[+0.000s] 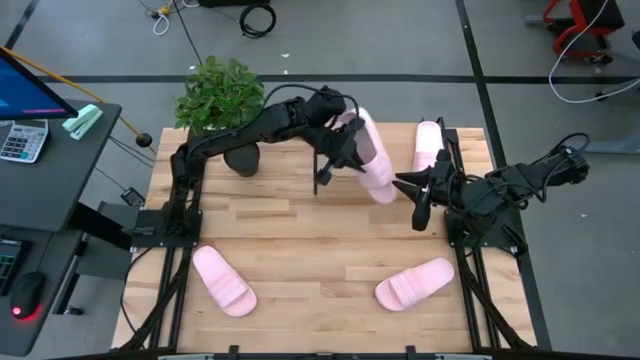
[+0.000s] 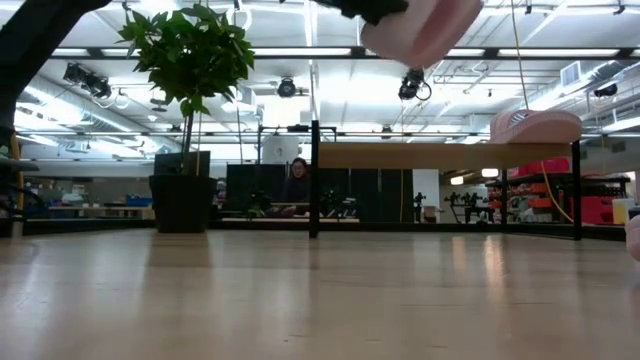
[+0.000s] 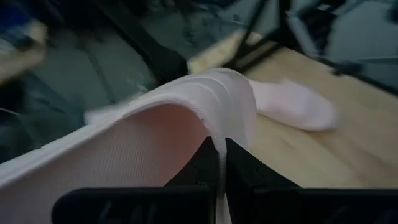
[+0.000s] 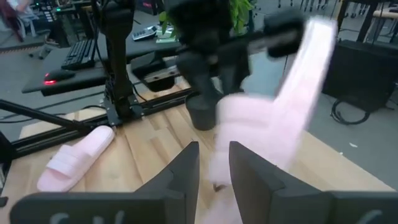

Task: Pick and place slides into the shelf
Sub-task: Put the middle pink slide on the shelf

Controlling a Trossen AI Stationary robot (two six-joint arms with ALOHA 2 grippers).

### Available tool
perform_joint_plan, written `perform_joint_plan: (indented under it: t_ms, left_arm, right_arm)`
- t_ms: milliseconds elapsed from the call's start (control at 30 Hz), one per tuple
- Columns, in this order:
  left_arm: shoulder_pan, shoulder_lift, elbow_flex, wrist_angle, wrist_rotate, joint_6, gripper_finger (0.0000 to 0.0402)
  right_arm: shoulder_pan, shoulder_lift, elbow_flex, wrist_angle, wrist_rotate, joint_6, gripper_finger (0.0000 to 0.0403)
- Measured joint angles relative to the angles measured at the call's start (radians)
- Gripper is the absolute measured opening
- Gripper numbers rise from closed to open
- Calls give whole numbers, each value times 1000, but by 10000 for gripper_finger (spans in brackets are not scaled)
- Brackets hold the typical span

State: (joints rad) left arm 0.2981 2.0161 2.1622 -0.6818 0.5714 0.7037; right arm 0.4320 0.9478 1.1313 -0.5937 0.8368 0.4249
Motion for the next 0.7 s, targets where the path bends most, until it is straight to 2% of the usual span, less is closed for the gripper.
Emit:
perform_joint_plan:
  t_ms: [67, 200, 400, 567, 700]
  left_arm:
    - [4, 0, 1, 51, -32, 2, 12]
    - [23, 8, 1, 52, -56, 2, 12]
    - [50, 53, -1, -59, -44, -16, 12]
    - [16, 66, 2, -94, -52, -15, 11]
    - [-23, 70, 82, -75, -74, -15, 11]
  right_arm:
    - [0, 7, 0, 3, 0, 1, 94]
    - [0, 24, 0, 18, 4, -3, 95]
    - [-3, 44, -1, 25, 12, -50, 94]
    - [-25, 39, -1, 27, 18, -67, 95]
    - [-33, 25, -1, 22, 18, -87, 94]
